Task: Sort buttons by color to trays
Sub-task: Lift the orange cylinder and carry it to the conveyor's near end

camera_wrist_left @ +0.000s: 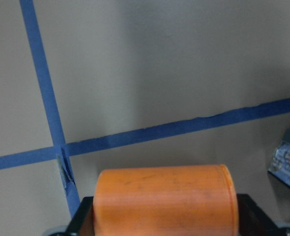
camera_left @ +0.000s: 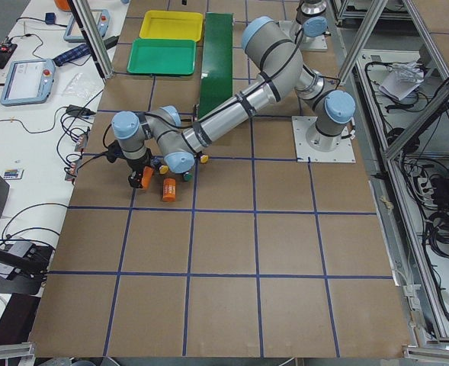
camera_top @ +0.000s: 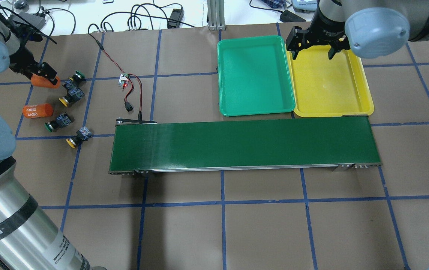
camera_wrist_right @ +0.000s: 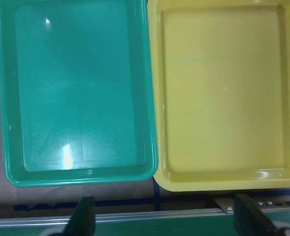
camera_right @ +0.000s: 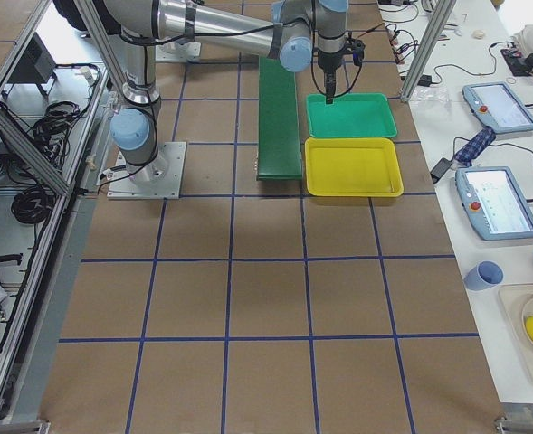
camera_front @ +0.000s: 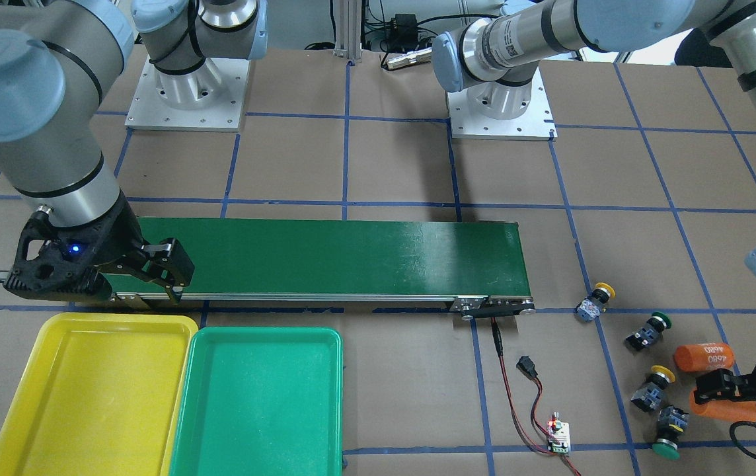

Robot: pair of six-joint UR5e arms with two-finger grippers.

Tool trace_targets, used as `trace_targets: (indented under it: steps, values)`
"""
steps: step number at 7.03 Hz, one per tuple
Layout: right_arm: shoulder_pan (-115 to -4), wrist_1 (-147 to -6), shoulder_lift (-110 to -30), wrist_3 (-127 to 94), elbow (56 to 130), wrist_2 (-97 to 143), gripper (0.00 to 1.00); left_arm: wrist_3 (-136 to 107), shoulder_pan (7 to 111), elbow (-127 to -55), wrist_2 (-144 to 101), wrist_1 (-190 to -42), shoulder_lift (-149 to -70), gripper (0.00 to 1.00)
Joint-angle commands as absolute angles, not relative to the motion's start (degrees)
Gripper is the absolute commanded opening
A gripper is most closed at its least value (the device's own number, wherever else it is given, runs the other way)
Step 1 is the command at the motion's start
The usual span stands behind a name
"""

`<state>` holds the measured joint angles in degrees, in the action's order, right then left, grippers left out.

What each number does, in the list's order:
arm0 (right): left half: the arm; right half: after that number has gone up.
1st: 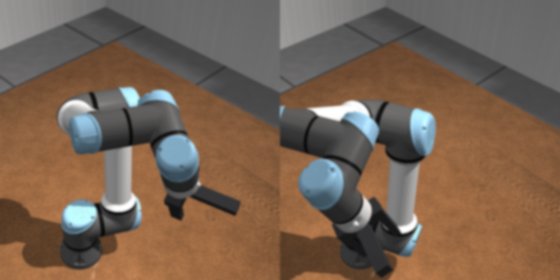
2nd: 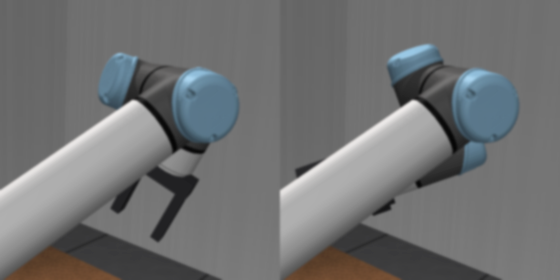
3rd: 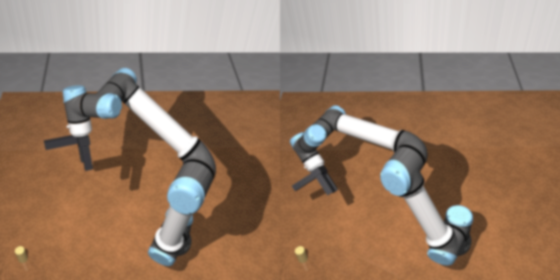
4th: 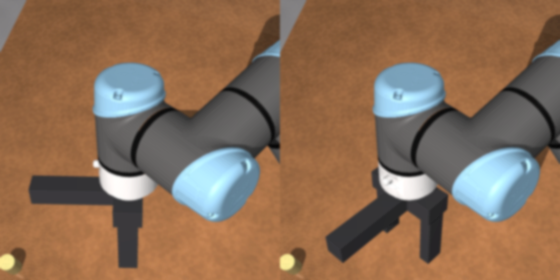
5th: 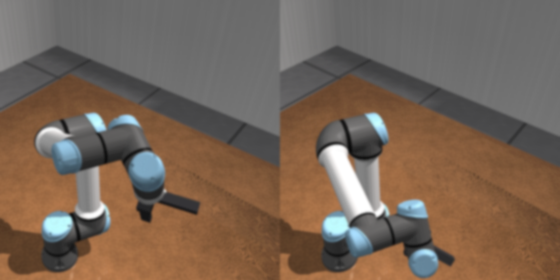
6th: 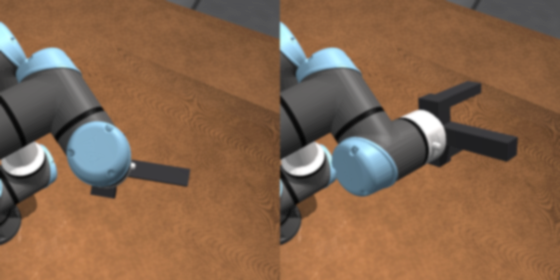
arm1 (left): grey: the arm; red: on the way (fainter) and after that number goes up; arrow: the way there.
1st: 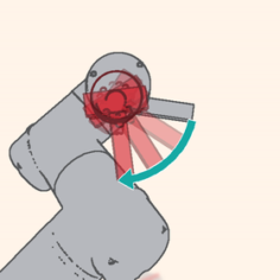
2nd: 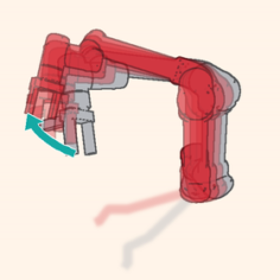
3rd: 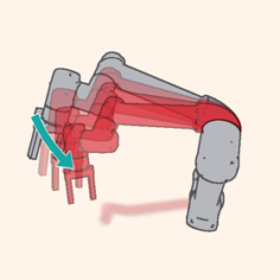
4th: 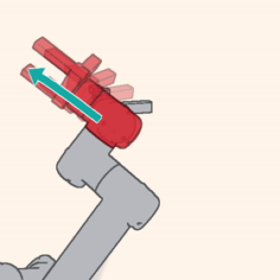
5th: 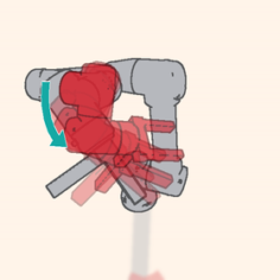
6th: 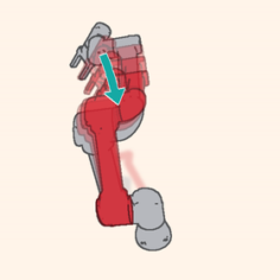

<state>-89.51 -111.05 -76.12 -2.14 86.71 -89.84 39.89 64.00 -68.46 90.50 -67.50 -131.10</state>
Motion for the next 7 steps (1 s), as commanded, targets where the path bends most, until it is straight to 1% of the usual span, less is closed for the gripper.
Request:
trace_targets:
  steps: [1, 2, 4, 5, 7]
  values:
    - [-90.2, -111.5, -77.8, -2.1, 86.5, -89.7, 1.00, 32.7, 70.0, -69.9, 87.7, -77.4, -122.9, 0.00]
    - [-90.0, -111.7, -78.0, -2.0, 86.4, -89.4, 1.00, 29.9, 71.5, -73.0, 86.7, -81.4, -118.7, 0.00]
    - [-90.5, -111.0, -78.2, -3.0, 87.1, -89.7, 1.00, 27.4, 72.8, -87.2, 86.7, -81.2, -108.9, 0.00]
    - [-90.5, -110.7, -79.1, -3.1, 86.7, -89.8, 1.00, 24.8, 74.1, -93.3, 86.6, -81.1, -105.2, 0.00]
    - [-90.7, -108.1, -82.8, -2.8, 87.4, -89.1, 1.00, 16.3, 81.3, -104.7, 87.4, -67.9, -102.4, 0.00]
